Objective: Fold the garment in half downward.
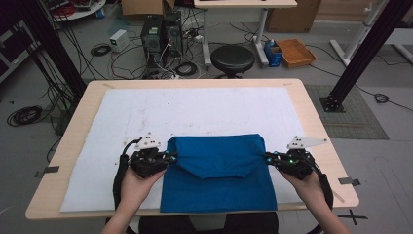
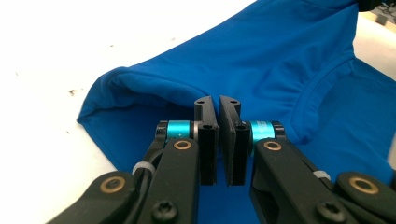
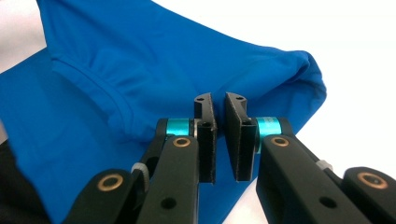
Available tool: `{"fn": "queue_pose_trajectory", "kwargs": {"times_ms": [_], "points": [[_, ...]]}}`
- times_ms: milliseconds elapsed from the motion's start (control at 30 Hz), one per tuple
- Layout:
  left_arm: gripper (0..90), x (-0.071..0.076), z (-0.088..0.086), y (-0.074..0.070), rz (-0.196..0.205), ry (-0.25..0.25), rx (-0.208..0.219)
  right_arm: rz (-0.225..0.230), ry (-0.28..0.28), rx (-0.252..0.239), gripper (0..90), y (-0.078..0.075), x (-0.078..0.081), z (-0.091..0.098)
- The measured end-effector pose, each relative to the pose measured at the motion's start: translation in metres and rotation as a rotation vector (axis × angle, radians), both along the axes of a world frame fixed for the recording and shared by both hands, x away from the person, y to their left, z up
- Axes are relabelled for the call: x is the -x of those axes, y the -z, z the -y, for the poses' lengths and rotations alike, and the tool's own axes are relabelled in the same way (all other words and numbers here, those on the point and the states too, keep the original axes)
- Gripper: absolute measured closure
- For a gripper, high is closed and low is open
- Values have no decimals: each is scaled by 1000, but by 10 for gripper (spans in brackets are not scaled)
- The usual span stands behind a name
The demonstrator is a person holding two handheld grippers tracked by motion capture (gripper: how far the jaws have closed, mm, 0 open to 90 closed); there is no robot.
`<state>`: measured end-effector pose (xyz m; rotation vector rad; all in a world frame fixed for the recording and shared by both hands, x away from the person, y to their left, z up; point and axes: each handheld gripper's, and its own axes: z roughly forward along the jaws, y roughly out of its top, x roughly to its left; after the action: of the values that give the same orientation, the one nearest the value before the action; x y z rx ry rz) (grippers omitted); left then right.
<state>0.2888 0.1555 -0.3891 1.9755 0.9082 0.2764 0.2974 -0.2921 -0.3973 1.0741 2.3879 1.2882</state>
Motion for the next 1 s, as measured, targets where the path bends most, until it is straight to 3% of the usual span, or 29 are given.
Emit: {"fn": "queue_pose_trajectory", "kwargs": {"times_ms": [233,600,833,1000], "points": [[856,23,-3,1,-5,28,0,5,-38,21,834,0,24,-1],[856,53,-7,7,-47,82,-11,6,-76,58,834,4,54,-1],[855,65,-11,15,-72,104,-19,4,-103,69,833,8,66,2],[854,70,-12,26,-106,115,-30,-29,-119,77,834,18,71,5]]}}
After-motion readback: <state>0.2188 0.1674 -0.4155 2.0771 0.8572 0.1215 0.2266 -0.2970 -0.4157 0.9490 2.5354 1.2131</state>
